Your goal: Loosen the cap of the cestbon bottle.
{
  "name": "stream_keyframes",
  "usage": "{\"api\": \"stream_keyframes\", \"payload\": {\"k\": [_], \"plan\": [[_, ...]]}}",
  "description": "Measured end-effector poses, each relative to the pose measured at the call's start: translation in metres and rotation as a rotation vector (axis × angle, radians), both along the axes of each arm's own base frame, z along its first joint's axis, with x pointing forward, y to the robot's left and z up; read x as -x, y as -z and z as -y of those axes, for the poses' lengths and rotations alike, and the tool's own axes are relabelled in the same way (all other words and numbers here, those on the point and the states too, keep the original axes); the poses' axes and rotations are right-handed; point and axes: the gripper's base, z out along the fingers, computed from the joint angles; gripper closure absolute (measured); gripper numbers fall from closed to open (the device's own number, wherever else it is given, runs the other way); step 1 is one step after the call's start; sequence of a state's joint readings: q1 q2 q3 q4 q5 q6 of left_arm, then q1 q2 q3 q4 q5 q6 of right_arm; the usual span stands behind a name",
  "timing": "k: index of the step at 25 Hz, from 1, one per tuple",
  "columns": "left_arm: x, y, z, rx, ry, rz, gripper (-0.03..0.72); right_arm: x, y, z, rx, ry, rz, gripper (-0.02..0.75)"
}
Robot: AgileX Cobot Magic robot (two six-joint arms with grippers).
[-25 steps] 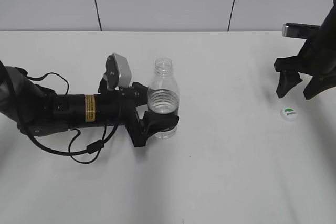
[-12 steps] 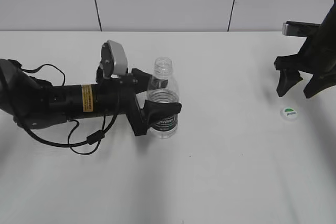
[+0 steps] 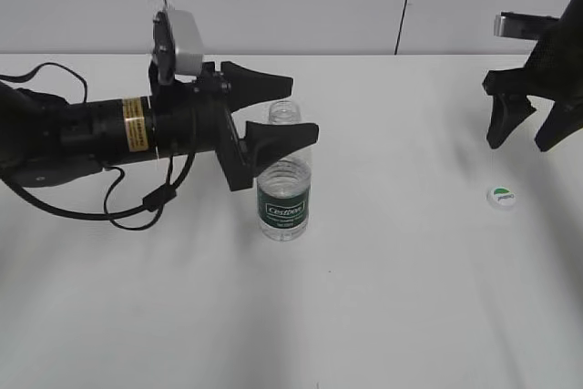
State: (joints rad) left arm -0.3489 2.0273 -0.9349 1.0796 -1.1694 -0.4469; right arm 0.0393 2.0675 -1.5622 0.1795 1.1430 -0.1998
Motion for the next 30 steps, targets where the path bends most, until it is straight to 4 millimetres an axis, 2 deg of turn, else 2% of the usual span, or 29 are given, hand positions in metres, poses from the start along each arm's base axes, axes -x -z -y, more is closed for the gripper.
{"api": "stream_keyframes", "payload": {"k": [7,11,16,19,21,25,27,30], "plan": [[0.004,-0.041,-0.003,0.048,-0.028,-0.015,0.178,-0.015,-0.034,-0.001,-0.011,0.028,0.068,0.207],[0.003,-0.069,-0.012,-0.018,-0.153,-0.008,0.178,-0.023,-0.051,-0.002,-0.016,0.050,0.128,0.207],[0.000,-0.118,-0.039,-0.120,-0.482,0.018,0.177,-0.021,-0.070,-0.001,-0.021,0.064,0.177,0.207],[-0.002,-0.147,-0.062,-0.191,-0.745,-0.029,0.177,-0.018,-0.080,-0.001,-0.023,0.064,0.195,0.207],[0.000,-0.158,-0.081,-0.262,-0.925,-0.104,0.177,-0.016,-0.085,-0.001,-0.024,0.064,0.209,0.209],[0.008,-0.165,-0.108,-0.376,-1.197,-0.346,0.178,-0.012,-0.098,-0.001,-0.022,0.063,0.236,0.209],[0.013,-0.164,-0.112,-0.430,-1.230,-0.482,0.178,-0.010,-0.102,0.000,-0.013,0.062,0.248,0.209],[0.024,-0.162,-0.108,-0.505,-1.176,-0.653,0.178,-0.008,-0.107,0.003,0.017,0.056,0.263,0.209]]}}
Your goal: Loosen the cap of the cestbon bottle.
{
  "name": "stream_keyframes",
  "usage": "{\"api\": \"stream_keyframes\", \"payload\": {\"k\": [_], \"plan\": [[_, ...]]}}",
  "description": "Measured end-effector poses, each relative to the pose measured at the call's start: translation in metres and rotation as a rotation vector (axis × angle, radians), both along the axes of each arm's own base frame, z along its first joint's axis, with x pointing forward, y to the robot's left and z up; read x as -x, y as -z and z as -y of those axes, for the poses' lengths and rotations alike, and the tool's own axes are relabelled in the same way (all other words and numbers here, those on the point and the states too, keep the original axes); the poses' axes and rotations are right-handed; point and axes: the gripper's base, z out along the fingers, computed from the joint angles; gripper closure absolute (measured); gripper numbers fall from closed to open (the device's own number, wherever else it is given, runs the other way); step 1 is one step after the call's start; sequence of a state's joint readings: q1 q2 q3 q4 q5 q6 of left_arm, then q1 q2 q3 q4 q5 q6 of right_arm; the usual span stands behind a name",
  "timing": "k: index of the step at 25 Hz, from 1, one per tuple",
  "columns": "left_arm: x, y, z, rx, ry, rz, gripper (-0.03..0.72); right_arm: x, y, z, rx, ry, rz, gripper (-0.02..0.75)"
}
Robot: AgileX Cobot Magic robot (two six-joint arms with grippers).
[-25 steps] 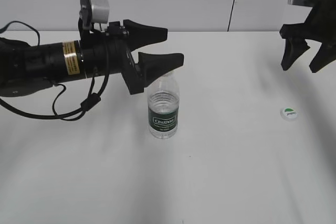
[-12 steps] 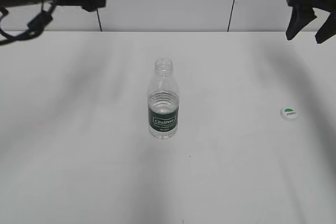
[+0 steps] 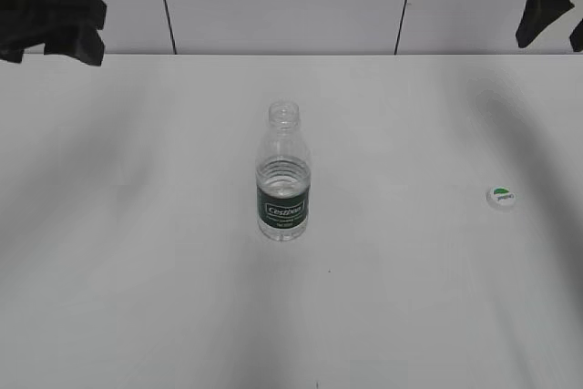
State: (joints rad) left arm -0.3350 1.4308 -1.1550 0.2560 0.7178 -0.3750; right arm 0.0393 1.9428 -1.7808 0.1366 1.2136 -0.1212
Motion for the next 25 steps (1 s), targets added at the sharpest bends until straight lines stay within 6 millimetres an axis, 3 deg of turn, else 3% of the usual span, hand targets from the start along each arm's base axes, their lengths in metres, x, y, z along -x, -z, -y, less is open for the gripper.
{"api": "stream_keyframes", "payload": {"k": [5,10,19,25], "plan": [[0.015,-0.007,0.001,-0.009,0.027,-0.215,0.178,0.011,-0.019,0.002,0.016,-0.001,0.043,0.209],[0.026,-0.014,-0.008,-0.054,-0.007,-0.359,0.178,0.041,-0.036,0.003,0.015,0.003,0.057,0.209],[0.030,-0.015,-0.009,-0.058,0.042,-0.390,0.178,0.139,-0.045,0.003,-0.041,0.043,0.023,0.209],[0.063,-0.011,-0.019,-0.068,0.060,-0.395,0.178,0.218,-0.057,0.006,-0.054,0.043,0.111,0.209]]}}
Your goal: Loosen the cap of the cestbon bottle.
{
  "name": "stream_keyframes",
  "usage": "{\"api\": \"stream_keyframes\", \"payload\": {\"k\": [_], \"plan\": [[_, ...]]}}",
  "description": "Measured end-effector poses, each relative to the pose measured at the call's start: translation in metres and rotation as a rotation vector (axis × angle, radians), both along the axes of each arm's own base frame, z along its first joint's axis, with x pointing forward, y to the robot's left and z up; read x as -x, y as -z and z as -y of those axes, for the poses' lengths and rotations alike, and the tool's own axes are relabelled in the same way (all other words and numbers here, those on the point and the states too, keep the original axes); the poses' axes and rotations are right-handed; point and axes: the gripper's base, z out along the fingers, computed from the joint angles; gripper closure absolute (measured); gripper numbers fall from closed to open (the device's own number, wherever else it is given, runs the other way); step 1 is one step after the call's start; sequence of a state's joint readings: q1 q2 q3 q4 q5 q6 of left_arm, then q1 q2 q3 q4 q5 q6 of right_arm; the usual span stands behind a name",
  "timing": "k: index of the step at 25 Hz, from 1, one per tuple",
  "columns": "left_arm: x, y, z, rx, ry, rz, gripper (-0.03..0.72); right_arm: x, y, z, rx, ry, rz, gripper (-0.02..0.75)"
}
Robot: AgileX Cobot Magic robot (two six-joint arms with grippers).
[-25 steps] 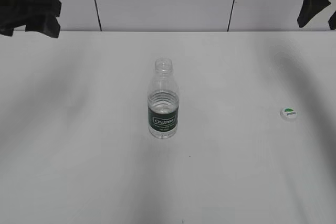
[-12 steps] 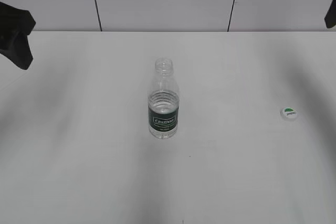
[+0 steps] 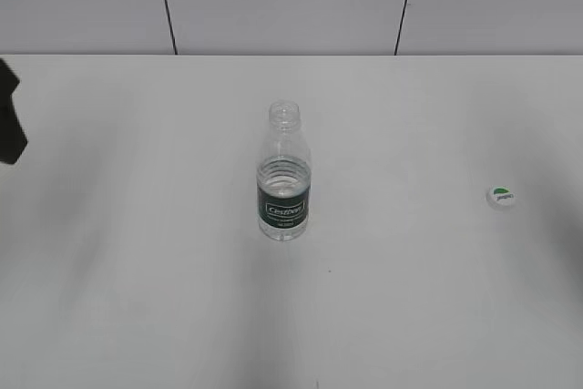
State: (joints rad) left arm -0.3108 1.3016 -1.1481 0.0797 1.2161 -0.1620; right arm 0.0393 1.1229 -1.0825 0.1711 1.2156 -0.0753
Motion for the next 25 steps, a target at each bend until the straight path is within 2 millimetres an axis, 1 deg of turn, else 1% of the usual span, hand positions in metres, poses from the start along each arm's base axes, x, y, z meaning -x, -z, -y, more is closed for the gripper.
{"api": "stream_keyframes", "payload": {"k": [1,4,6,9,10,12,15,19,23,25], "plan": [[0.008,-0.001,-0.003,0.002,0.001,0.006,0.178,0.015,-0.004,0.001,-0.001,0.000,0.034,0.209],[0.033,0.000,-0.011,0.008,0.002,0.024,0.178,0.049,-0.008,0.002,-0.004,0.000,0.106,0.209],[0.055,-0.003,-0.017,0.020,0.002,0.060,0.183,0.080,-0.014,0.003,-0.008,0.000,0.199,0.209],[0.087,-0.009,-0.028,0.044,0.002,0.141,0.196,0.113,-0.014,0.004,-0.013,0.000,0.289,0.209],[0.098,-0.010,-0.031,0.052,0.002,0.167,0.201,0.121,-0.012,0.005,-0.013,0.000,0.307,0.209],[0.127,-0.016,-0.041,0.086,0.003,0.272,0.211,0.139,-0.006,0.005,-0.015,-0.001,0.353,0.209],[0.155,-0.011,-0.050,0.119,0.005,0.377,0.226,0.157,0.011,0.006,-0.008,-0.014,0.379,0.209],[0.184,0.007,-0.059,0.157,0.010,0.509,0.239,0.174,0.030,0.007,0.014,-0.046,0.436,0.209],[0.205,0.029,-0.066,0.184,0.020,0.627,0.241,0.187,0.044,0.008,0.035,-0.067,0.547,0.209],[0.215,0.033,-0.069,0.192,0.030,0.684,0.241,0.194,0.054,0.008,0.042,-0.073,0.588,0.209]]}}
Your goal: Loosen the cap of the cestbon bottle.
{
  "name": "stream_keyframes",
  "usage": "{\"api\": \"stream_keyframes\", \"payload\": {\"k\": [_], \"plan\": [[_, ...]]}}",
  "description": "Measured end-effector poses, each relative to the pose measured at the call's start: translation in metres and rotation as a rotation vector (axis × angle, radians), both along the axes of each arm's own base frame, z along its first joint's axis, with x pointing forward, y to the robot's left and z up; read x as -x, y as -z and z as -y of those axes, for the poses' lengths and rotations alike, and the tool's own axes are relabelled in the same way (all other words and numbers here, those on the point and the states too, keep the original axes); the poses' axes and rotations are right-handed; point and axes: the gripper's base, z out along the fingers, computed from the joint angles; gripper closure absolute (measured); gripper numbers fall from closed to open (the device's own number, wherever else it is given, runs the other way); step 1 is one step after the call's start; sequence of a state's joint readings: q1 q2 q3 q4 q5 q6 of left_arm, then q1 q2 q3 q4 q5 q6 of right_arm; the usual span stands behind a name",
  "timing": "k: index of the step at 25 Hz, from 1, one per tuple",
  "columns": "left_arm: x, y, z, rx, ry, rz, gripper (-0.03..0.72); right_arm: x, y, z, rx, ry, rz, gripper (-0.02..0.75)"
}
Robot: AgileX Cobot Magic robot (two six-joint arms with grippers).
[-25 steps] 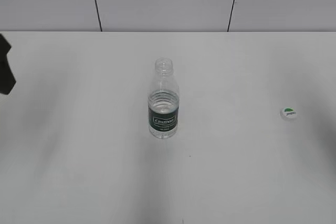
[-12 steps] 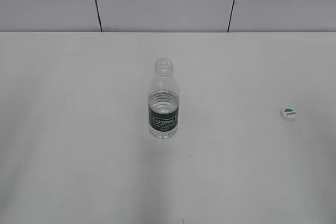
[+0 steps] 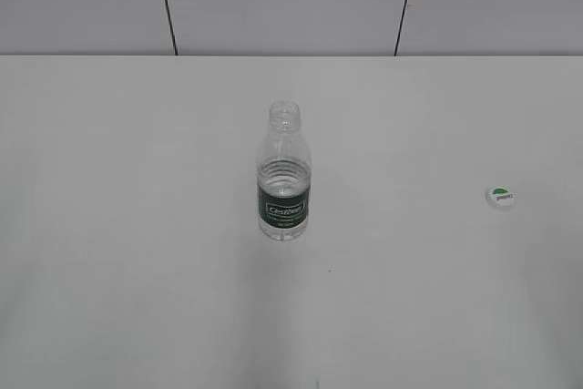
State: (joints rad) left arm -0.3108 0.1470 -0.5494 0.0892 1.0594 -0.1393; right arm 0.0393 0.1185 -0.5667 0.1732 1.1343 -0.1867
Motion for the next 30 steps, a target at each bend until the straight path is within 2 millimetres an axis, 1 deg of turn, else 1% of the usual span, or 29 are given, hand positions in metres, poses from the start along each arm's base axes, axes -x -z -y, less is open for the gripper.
{"api": "stream_keyframes", "payload": {"k": [2,5,12,18,21,25,30], "plan": [[0.011,0.001,-0.004,0.020,0.002,0.069,0.241,0.006,0.010,0.000,0.000,0.000,0.035,0.209],[0.022,0.002,-0.007,0.038,0.003,0.133,0.241,0.012,0.014,0.000,-0.007,-0.003,0.093,0.209],[0.024,0.003,-0.004,0.019,0.058,0.143,0.261,0.011,0.018,0.000,-0.004,-0.005,0.084,0.209],[0.024,0.002,-0.004,0.015,0.060,0.146,0.269,0.011,0.018,0.001,0.008,-0.001,0.085,0.209],[0.024,0.002,-0.003,0.011,0.012,0.146,0.273,0.011,0.018,0.001,0.013,0.001,0.085,0.209],[0.025,0.002,-0.002,0.000,-0.117,0.147,0.273,0.010,0.018,0.003,0.030,0.015,0.086,0.209],[0.026,0.002,-0.001,-0.011,-0.235,0.148,0.302,0.010,0.017,0.009,0.079,0.058,0.092,0.209]]}}
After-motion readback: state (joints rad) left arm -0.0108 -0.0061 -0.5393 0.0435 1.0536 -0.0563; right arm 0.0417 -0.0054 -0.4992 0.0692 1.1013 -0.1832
